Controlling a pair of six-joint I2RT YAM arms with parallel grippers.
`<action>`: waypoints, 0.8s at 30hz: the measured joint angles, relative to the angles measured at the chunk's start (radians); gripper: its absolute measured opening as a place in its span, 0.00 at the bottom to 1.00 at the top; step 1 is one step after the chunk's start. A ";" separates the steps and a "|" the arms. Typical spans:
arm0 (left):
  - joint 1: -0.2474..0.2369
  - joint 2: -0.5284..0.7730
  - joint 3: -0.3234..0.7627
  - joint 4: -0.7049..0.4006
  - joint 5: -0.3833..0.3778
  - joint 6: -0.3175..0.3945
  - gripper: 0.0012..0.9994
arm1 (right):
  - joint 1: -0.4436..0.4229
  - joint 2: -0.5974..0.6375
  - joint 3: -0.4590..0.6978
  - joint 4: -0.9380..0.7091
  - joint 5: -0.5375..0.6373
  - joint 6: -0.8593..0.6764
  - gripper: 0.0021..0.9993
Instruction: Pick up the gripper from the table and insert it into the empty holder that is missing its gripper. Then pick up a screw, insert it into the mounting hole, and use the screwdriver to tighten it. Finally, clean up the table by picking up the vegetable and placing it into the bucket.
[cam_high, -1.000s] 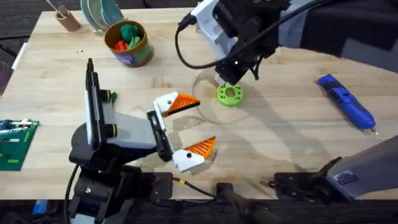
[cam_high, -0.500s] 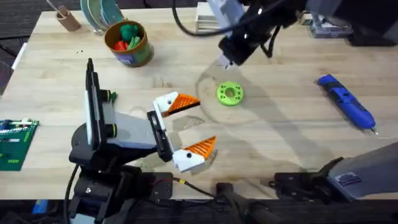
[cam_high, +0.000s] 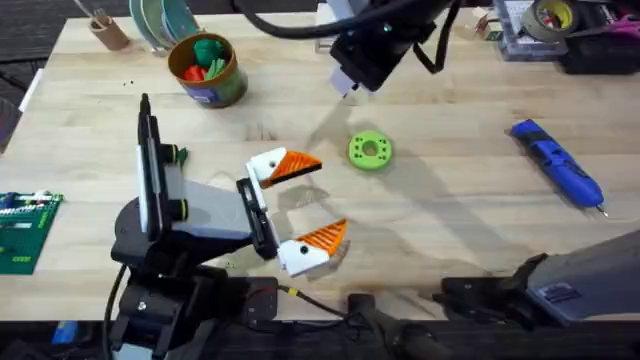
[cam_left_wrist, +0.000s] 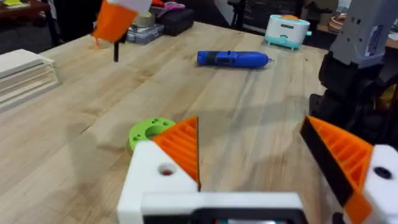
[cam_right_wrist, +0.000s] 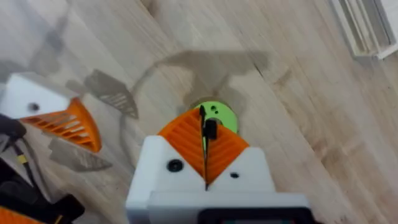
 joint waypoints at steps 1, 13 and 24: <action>0.000 0.000 0.000 0.000 0.000 0.000 0.99 | 0.010 0.000 0.016 -0.008 0.000 0.002 0.01; 0.000 0.000 0.000 0.000 0.000 0.000 0.99 | 0.140 0.000 0.192 -0.072 -0.019 0.034 0.01; 0.000 0.000 0.000 0.000 0.000 0.000 0.99 | 0.291 0.000 0.196 -0.091 -0.039 0.037 0.01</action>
